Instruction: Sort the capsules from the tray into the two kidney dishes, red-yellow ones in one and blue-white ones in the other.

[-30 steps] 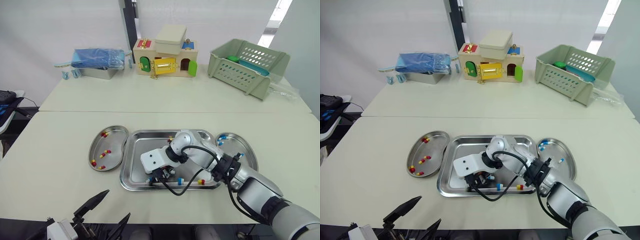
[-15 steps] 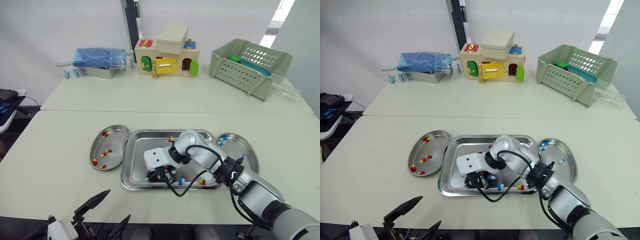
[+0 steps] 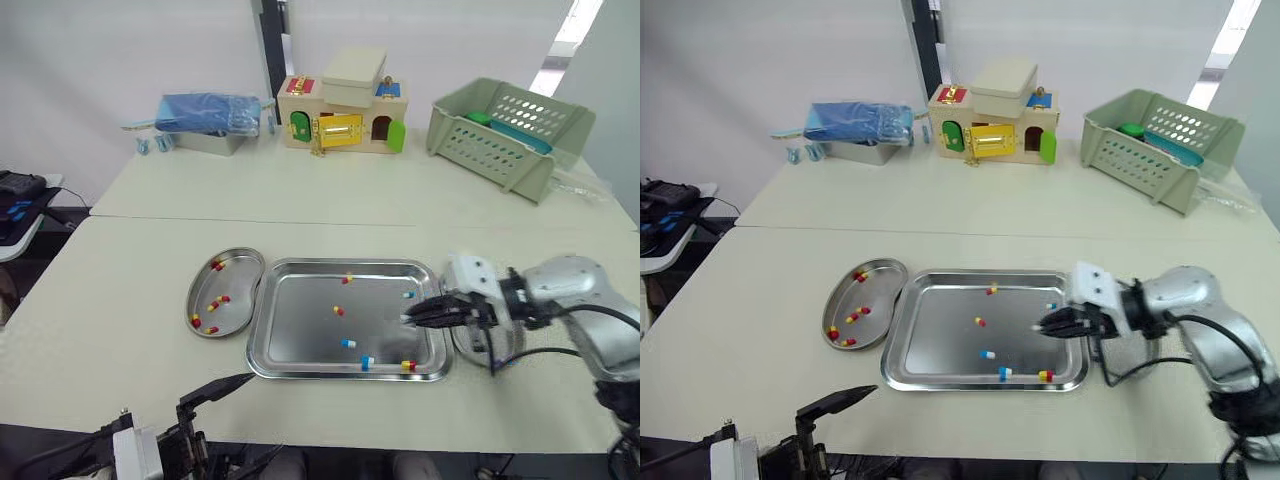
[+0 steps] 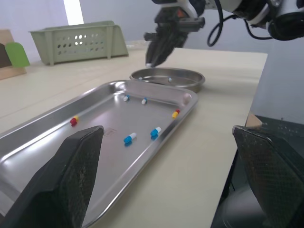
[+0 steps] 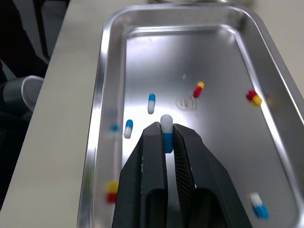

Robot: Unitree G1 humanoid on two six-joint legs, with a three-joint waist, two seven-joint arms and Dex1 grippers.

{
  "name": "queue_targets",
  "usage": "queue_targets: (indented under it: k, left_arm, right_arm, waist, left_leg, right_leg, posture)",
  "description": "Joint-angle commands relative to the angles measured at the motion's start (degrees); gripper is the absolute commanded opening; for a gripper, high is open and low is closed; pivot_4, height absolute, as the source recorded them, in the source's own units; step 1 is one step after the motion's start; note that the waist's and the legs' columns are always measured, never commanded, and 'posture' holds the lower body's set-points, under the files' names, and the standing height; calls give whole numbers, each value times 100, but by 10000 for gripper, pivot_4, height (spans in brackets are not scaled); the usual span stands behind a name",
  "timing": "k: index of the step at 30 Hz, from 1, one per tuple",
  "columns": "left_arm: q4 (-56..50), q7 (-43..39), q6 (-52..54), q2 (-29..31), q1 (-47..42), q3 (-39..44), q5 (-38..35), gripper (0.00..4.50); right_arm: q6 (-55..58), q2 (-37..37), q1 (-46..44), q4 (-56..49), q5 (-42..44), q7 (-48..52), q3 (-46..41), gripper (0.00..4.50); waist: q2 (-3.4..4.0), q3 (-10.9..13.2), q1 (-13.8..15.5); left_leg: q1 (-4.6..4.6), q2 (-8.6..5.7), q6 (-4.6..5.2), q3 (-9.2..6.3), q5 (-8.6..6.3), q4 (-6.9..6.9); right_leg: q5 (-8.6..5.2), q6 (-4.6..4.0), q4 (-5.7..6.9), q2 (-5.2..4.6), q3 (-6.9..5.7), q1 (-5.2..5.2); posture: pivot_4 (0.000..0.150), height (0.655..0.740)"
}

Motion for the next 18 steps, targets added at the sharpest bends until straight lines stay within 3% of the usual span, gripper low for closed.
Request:
queue_targets:
  k: [1, 8, 18]
  left_arm:
    - [-60, -349, -144, 40, 19, -191, -123, 45000]
    - [217, -726, -425, -77, -247, -392, -139, 45000]
    - [243, -665, -494, -129, -292, -484, -63, 45000]
  right_arm:
    - [-20, -484, 523, -46, 147, -87, -826, 128]
    - [-178, -1027, 1637, 332, -46, -346, -1436, 128]
    - [-470, -1107, 1672, 596, -46, -586, -1182, 128]
  waist:
    - [0, 0, -3]
    - [1, -1, -20]
    - [-1, 1, -15]
  left_leg:
    - [0, 0, 0, 0, 0, 0]
    - [14, 1, 0, 7, 0, 0]
    - [15, 2, 0, 6, 0, 0]
  right_leg:
    - [0, 0, 0, -1, 0, 0]
    - [0, 0, 6, 1, 4, 8]
    - [0, 0, 4, 1, 5, 12]
  posture:
    - [1500, 7400]
    - [1500, 7400]
    - [1500, 7400]
